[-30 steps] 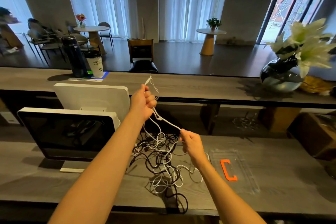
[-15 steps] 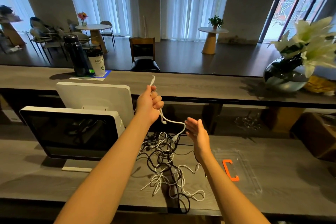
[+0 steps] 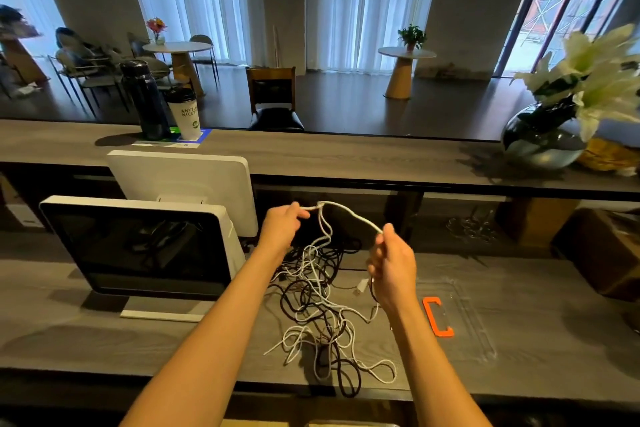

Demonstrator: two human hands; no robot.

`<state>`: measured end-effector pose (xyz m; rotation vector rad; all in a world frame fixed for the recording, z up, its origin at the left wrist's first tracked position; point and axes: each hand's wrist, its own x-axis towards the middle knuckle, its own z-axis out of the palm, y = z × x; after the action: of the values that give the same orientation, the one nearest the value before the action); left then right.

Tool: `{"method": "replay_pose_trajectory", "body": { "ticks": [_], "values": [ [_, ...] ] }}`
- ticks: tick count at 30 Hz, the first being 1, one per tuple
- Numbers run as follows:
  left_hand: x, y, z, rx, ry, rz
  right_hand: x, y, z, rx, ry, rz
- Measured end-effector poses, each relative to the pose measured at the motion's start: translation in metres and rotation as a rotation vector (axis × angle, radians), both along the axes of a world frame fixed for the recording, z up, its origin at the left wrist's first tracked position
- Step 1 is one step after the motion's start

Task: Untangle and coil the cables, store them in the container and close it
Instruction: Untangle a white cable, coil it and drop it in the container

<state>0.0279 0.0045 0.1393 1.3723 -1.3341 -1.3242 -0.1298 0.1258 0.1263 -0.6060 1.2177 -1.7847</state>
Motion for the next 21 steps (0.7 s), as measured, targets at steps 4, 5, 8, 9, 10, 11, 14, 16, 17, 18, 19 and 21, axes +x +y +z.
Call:
{"method": "replay_pose_trajectory", "body": {
  "ticks": [4,5,8,9,10,11,14,16,17,18,19,21],
  "values": [
    [0.012,0.004,-0.022,-0.031,-0.119,0.098,-0.014,0.009,-0.003,0.036,-0.024,-0.175],
    [0.016,0.004,-0.026,-0.03,-0.174,0.16,-0.019,0.01,-0.005,0.042,-0.054,-0.232],
    [0.033,0.001,-0.036,-0.001,-0.211,0.383,-0.036,0.015,-0.01,0.01,-0.163,-0.341],
    [0.036,0.0,-0.038,-0.007,-0.185,0.416,-0.04,0.016,-0.013,0.011,-0.159,-0.344],
    [0.037,0.001,-0.038,-0.017,-0.14,0.417,-0.041,0.018,-0.015,0.025,-0.134,-0.325],
    [0.035,0.001,-0.039,-0.02,-0.074,0.393,-0.039,0.018,-0.017,0.046,-0.104,-0.289],
    [0.022,0.002,-0.034,0.035,0.111,0.277,-0.023,0.018,-0.019,0.064,-0.107,-0.132],
    [0.013,0.007,-0.028,0.048,0.061,0.142,-0.01,0.016,-0.016,0.028,-0.179,-0.038],
    [0.009,0.011,-0.025,0.063,-0.022,0.076,-0.003,0.014,-0.015,0.012,-0.214,-0.005],
    [0.004,0.018,-0.021,0.073,-0.121,0.019,0.003,0.013,-0.013,-0.003,-0.244,0.023],
    [-0.001,0.027,-0.016,0.065,-0.207,-0.021,0.008,0.013,-0.011,-0.014,-0.27,0.045],
    [-0.009,0.049,-0.007,-0.029,-0.277,-0.085,0.017,0.012,-0.008,-0.037,-0.318,0.071]
  ]
}}
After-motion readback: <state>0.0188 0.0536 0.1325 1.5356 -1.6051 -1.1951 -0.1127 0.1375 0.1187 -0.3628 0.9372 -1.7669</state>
